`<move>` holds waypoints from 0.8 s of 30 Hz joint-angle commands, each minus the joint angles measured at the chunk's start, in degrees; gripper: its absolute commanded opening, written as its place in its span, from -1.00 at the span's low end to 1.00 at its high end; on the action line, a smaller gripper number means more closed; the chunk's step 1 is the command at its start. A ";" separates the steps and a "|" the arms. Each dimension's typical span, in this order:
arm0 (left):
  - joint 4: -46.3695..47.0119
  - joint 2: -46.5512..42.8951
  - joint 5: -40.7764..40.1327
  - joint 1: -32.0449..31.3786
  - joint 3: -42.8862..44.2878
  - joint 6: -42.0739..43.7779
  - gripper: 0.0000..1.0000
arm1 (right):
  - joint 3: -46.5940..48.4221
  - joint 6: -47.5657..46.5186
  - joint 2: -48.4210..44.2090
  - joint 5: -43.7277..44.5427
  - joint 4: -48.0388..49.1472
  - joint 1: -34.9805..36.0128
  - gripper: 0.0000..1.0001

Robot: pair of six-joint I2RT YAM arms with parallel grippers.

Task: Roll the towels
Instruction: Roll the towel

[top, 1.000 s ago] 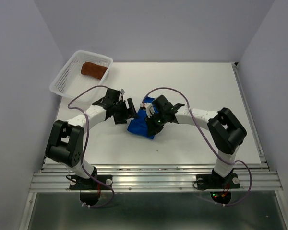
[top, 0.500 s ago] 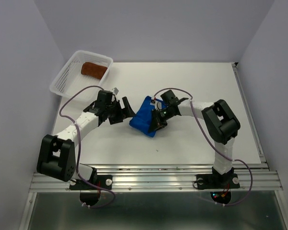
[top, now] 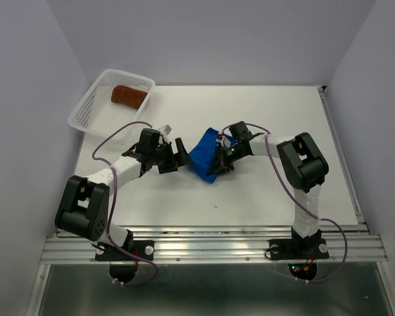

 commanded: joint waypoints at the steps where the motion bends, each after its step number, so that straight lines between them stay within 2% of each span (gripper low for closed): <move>1: 5.70 3.62 2.24 -0.64 1.69 1.33 0.98 | 1.70 1.41 1.44 -2.99 1.46 -0.42 -0.99; 11: 9.57 12.41 1.90 -2.93 8.80 -0.25 0.97 | 1.09 1.76 3.11 -5.01 2.42 -1.56 -0.99; 13: 9.13 15.30 0.84 -3.72 10.21 -0.33 0.83 | 1.17 1.24 3.29 -5.28 2.34 -1.56 -0.99; 14: 8.00 16.54 0.58 -3.81 11.00 -0.25 0.67 | 1.26 1.06 3.29 -5.37 2.34 -1.56 -0.99; 17: 5.53 20.06 -1.27 -4.07 13.91 0.72 0.49 | 1.09 0.18 3.38 -5.45 2.42 -2.09 -0.99; 19: 3.77 20.59 -4.25 -5.03 14.79 1.24 0.25 | 0.56 0.62 3.55 -5.72 2.51 -2.09 -0.99; 20: 2.55 20.94 -5.13 -5.47 15.66 2.03 -0.01 | 0.47 0.45 3.64 -5.55 2.42 -2.09 -0.99; 22: 0.70 21.73 -8.38 -6.27 17.24 2.56 -0.33 | 0.47 0.01 3.56 -5.46 2.42 -2.09 -0.99; 23: -1.57 23.13 -9.78 -6.44 19.34 2.48 -0.83 | 0.65 -0.26 3.38 -5.37 2.34 -2.09 -0.95; 24: -5.42 23.84 -12.49 -6.53 20.49 2.30 -1.00 | 0.73 -0.78 2.86 -4.85 2.34 -2.09 -0.91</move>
